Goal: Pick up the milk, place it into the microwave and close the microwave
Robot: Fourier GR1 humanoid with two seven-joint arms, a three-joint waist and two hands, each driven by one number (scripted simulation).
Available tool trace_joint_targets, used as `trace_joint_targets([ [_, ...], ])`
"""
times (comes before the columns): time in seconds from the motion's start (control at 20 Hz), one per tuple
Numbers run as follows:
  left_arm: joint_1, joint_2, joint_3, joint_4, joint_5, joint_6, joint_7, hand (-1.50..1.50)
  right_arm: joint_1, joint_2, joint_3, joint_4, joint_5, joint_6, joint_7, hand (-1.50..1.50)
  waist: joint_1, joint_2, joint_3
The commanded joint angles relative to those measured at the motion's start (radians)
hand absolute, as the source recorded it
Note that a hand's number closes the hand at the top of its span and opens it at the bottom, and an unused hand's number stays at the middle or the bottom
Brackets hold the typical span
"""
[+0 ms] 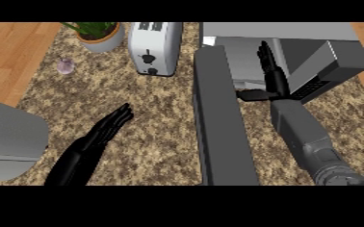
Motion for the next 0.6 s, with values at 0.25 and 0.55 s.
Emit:
trace_joint_targets([
  [0.25,-0.120,0.003,-0.083,0.146,-0.117,-0.026,-0.031,1.50,0.126,0.023,0.016,-0.089,-0.002,0.065,-0.072,-1.50,-0.034,-0.018,-0.002],
  [0.55,-0.213,-0.028,-0.120,0.335,-0.187,0.066,-0.082,1.50,0.319,0.037,0.077,-0.218,0.017,0.117,-0.104,-1.50,-0.060,-0.025,-0.004],
])
